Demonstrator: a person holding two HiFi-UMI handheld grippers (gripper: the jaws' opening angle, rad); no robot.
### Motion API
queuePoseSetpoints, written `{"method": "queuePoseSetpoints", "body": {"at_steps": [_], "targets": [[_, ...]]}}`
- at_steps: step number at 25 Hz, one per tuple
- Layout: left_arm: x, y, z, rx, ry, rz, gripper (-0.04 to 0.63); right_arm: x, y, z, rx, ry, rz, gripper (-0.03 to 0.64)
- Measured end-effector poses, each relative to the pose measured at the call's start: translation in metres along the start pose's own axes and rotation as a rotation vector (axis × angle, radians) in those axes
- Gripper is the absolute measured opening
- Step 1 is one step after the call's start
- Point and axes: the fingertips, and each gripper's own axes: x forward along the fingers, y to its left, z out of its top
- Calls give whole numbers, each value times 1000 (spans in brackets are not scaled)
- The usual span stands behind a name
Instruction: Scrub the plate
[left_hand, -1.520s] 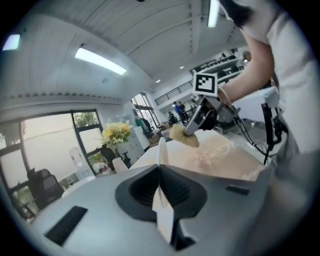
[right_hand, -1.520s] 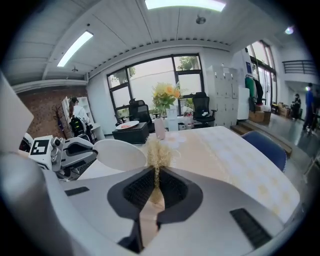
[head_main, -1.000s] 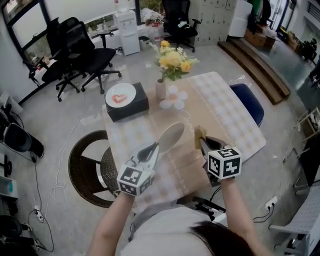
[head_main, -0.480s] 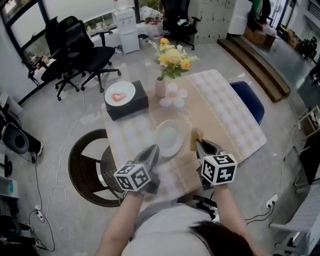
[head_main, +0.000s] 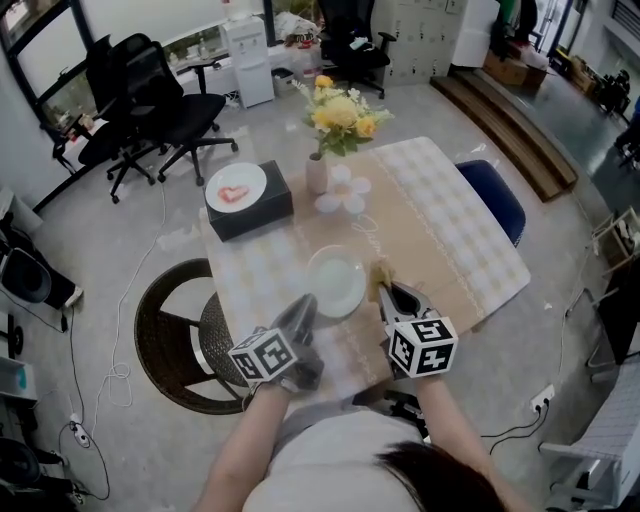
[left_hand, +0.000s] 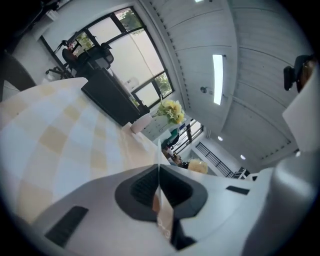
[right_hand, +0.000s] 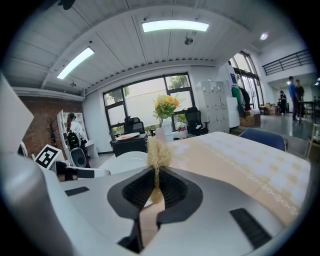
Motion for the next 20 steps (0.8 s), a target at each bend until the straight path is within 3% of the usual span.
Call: {"method": "queuePoseSetpoints", "body": {"at_steps": [8, 20], "targets": [[1, 2, 1, -3, -1, 7, 18, 11, -10, -11, 60, 14, -7, 34], [0, 2, 1, 0, -13, 21, 18, 27, -10, -18, 54, 69, 28, 34]]}}
